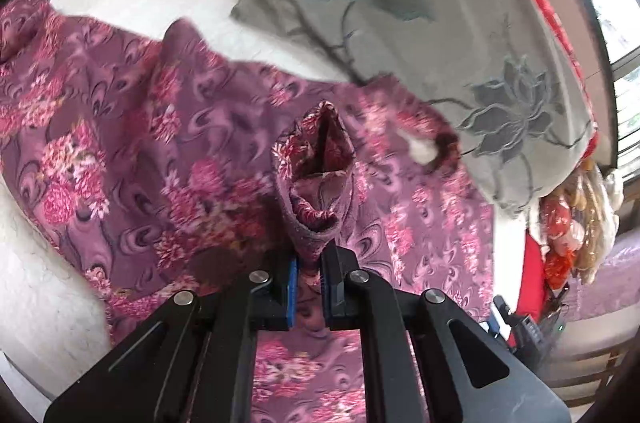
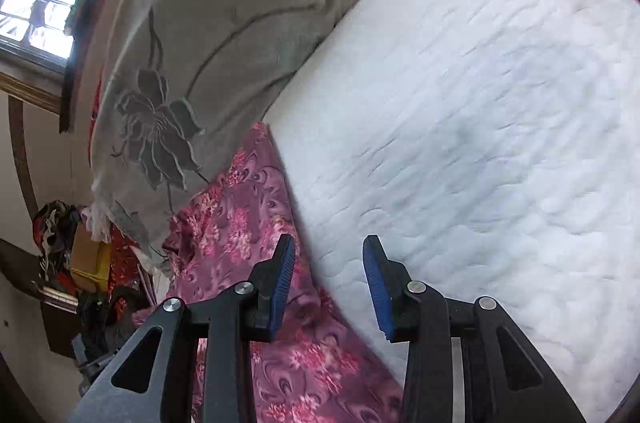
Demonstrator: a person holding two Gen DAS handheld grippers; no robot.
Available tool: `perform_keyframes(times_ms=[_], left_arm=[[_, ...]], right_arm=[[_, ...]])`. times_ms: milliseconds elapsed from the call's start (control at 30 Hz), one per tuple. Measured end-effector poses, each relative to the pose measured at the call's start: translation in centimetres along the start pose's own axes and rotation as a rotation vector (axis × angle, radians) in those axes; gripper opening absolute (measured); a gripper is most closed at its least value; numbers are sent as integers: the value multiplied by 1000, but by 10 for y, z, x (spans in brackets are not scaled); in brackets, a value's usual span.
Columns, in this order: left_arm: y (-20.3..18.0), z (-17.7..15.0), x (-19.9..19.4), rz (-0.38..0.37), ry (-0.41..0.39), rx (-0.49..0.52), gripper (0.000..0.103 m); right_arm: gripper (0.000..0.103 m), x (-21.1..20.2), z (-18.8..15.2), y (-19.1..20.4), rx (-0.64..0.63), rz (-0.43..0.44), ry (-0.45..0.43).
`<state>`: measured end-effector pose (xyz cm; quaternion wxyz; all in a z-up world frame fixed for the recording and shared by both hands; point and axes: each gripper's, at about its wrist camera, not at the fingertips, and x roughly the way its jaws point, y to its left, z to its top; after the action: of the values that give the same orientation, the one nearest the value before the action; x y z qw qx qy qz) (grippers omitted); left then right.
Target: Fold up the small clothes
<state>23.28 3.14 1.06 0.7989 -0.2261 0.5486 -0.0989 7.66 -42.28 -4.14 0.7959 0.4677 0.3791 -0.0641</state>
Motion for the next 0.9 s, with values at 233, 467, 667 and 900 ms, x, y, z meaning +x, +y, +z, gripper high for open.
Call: perform_keyframes(times_ms=[233,467,667,900], left_arm=[[7,-10,27,78,74,37,16],[30,-18,-22,-48,-11,-52,16],[-2,-6,7,28,7,66,16],[17,-1,1,-44,36,44,16]], right_arm=[[8,20,-8,38,-192,12,31],[7,12,-9,22,-234,-172,-3],[8,3,-24,61,-295,-65,-17],[9,49,-86,137,-486,-25,141]])
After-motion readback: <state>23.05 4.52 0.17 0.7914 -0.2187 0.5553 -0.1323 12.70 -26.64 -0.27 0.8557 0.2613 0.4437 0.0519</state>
